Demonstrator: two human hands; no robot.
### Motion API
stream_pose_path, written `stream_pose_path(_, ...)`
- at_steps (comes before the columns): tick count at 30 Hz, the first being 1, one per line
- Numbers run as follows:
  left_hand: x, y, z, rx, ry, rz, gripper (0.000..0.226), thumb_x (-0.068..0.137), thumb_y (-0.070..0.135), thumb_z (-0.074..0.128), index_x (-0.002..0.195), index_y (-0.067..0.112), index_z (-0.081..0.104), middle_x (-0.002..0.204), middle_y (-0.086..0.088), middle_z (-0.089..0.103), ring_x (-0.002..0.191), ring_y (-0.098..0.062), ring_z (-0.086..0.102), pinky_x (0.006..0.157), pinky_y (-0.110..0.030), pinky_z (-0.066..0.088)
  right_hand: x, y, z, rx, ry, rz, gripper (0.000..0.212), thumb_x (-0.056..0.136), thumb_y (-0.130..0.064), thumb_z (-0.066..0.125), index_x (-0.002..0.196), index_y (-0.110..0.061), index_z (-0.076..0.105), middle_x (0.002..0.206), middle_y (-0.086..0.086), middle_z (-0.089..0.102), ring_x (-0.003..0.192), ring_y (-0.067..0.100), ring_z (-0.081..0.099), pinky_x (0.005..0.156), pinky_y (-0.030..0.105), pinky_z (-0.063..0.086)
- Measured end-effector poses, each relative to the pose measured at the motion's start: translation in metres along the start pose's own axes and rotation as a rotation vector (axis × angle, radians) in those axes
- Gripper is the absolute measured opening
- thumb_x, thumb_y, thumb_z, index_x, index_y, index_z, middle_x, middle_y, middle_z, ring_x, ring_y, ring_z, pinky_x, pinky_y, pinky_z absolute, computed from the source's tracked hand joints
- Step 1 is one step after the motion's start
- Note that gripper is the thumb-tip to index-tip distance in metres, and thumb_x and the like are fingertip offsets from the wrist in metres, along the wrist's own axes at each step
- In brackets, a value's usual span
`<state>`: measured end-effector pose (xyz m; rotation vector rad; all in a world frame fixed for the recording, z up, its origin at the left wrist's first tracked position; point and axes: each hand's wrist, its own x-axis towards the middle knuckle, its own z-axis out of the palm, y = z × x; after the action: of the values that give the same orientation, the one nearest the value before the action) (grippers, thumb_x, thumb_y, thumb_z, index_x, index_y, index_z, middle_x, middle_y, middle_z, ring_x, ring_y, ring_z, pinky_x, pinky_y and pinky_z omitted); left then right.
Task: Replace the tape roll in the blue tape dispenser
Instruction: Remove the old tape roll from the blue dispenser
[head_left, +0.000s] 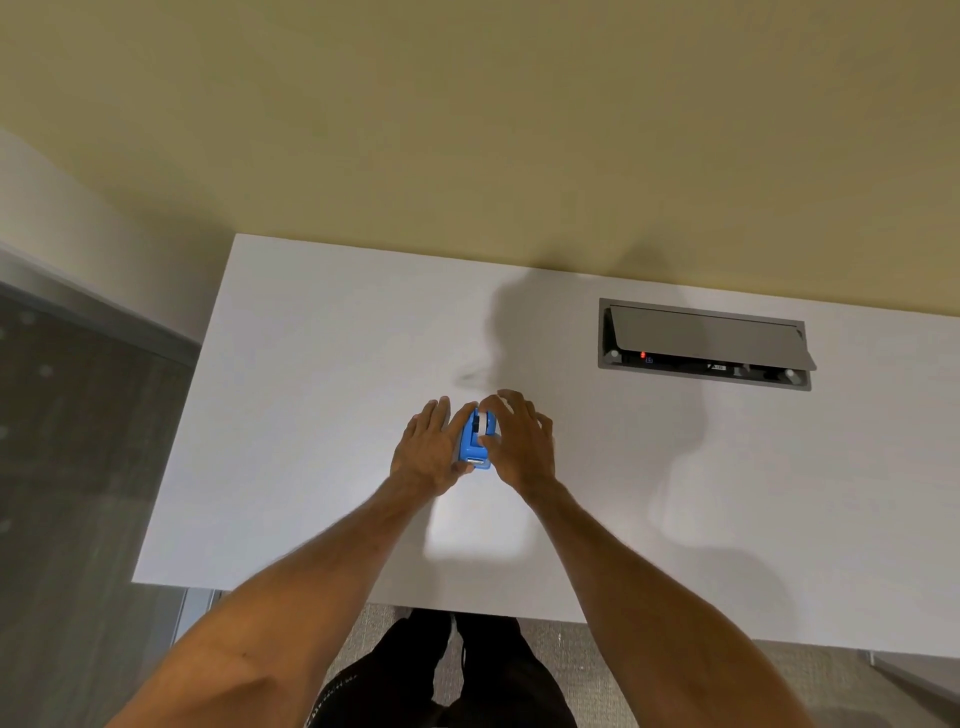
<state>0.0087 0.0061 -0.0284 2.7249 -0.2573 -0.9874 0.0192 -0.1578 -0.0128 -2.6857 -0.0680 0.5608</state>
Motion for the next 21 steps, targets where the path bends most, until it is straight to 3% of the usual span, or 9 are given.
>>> stream_pose_path(6,0.001,0.001,-0.005,-0.027,-0.024,0.016,0.099,0.102,0.046,0.067,0.173,0.023,0.002,0.182,-0.013,0.002,0.171,-0.033,0.004,0.14,-0.048,0.014,-0.004,-0.001,-0.005,0.033,0.01,-0.011,0.044,0.105,-0.04,0.058,0.146,-0.024,0.051,0.157,-0.003,0.048,0.142,0.015,0.05,0.124,0.035,0.036)
stream_pose_path(13,-0.015,-0.002,-0.015,-0.123,-0.014,0.031,0.097,0.107,0.035,0.063,0.171,0.008,-0.005,0.182,-0.012,0.002,0.171,-0.028,0.008,0.14,-0.043,0.015,-0.016,-0.007,-0.015,0.134,0.053,-0.029,0.04,0.105,-0.035,0.061,0.141,-0.02,0.056,0.146,-0.001,0.056,0.13,0.016,0.057,0.112,0.033,0.048)
stream_pose_path(18,-0.032,-0.003,-0.034,-0.294,0.111,0.067,0.072,0.109,0.026,0.055,0.171,0.015,0.02,0.175,-0.007,0.033,0.16,-0.027,0.039,0.132,-0.041,0.037,-0.025,-0.018,-0.019,0.365,0.115,0.018,0.036,0.099,-0.025,0.072,0.133,-0.017,0.061,0.132,0.004,0.063,0.114,0.019,0.067,0.095,0.028,0.059)
stream_pose_path(21,-0.039,-0.001,-0.044,-0.422,0.196,0.043,0.054,0.111,0.02,0.047,0.164,0.015,0.039,0.165,-0.008,0.05,0.149,-0.029,0.054,0.123,-0.039,0.044,-0.032,-0.027,-0.021,0.591,0.123,0.081,0.032,0.095,-0.013,0.075,0.126,-0.014,0.065,0.115,0.009,0.071,0.099,0.026,0.071,0.091,0.037,0.063)
